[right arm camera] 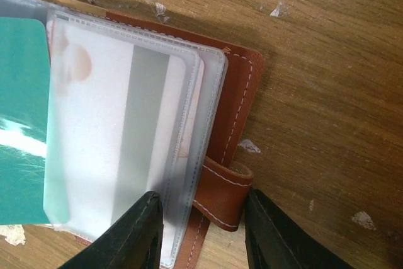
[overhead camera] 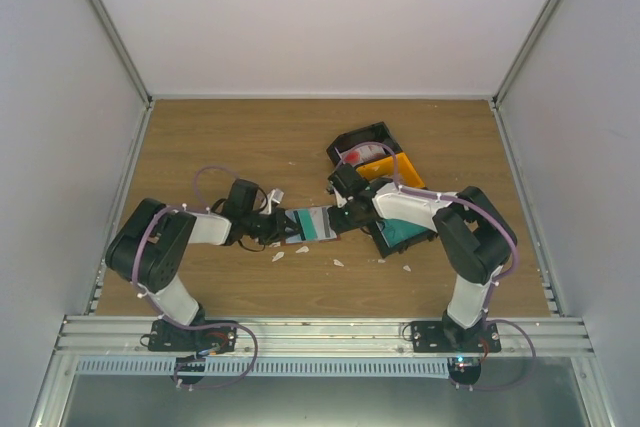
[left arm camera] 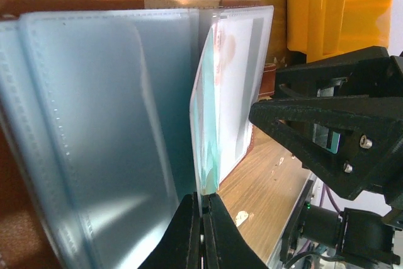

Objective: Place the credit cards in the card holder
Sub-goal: Insert the credit card into the card holder.

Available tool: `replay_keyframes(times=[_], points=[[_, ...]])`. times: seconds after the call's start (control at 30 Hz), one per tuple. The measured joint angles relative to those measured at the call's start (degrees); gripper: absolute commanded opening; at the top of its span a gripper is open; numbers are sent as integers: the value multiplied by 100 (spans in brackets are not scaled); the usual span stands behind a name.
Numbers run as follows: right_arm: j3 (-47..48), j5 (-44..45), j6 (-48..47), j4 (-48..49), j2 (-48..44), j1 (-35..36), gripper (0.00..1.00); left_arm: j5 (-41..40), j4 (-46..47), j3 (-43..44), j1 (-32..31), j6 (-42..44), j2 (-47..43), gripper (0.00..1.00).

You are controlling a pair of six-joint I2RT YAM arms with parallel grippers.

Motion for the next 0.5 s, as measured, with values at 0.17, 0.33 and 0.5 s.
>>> replay_keyframes(times=[0.17, 0.33, 0.5], points=[[-35, -96, 4, 57, -2, -33, 37, 76, 83, 37, -52, -76, 146, 0], [-70, -155, 39, 101, -20, -52, 36, 107, 146, 131, -146, -101, 289, 0], [-98, -208, 39, 146, -31, -74, 36, 138, 157, 310, -229, -109, 470, 3]])
